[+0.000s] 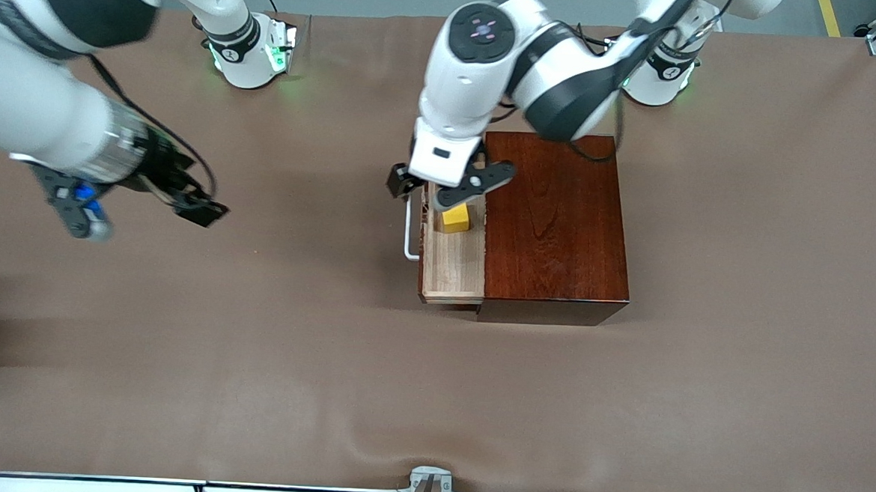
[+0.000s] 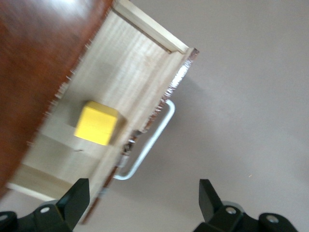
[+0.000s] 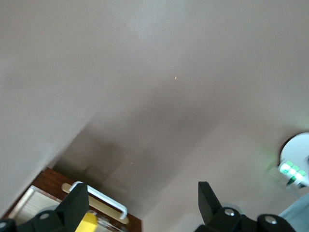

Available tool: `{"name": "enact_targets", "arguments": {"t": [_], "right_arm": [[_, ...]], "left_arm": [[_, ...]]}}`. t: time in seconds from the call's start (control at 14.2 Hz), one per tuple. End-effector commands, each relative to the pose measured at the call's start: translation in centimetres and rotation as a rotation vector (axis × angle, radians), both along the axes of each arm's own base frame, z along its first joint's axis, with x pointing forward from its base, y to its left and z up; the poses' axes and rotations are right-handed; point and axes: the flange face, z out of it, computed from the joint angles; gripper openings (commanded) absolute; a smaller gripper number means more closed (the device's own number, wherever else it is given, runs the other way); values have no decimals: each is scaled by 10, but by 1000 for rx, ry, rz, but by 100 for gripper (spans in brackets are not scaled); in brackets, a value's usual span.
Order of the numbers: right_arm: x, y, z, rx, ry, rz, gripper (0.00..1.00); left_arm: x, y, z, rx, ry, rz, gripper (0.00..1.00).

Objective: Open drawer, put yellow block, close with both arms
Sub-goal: 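Withdraw the right gripper while the left gripper reaches the drawer front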

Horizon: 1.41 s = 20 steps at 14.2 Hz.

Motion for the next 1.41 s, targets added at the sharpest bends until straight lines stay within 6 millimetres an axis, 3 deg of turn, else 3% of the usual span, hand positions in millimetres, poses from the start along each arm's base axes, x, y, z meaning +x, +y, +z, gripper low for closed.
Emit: {"name": "enact_targets", "arguments": {"t": [0.0, 0.21, 0.35, 0.49, 0.7, 0.99, 1.2, 1.34], "right_arm": [[-21, -21, 29, -20, -24, 137, 100], [-47, -40, 58, -58, -41, 380, 100], [-54, -69, 69, -39, -37, 439, 100], [-64, -88, 83, -19, -55, 532, 100], [-77, -116, 84, 15, -49, 662, 100], [-92, -120, 58, 19, -39, 661, 100], [-91, -137, 64, 29, -91, 761, 100], [-88, -137, 69, 26, -108, 775, 100]], "left_arm": [[-11, -49, -35, 32, -72, 112, 100], [-30, -87, -77, 28, -132, 213, 100], [-40, -105, -112, 6, -131, 281, 100], [-40, -108, -122, 2, -164, 335, 100], [-45, -112, -145, 31, -163, 376, 100], [-42, -107, -182, 81, -159, 446, 100], [-43, -104, -190, 108, -154, 455, 100], [-37, -99, -187, 119, -156, 463, 100]]}}
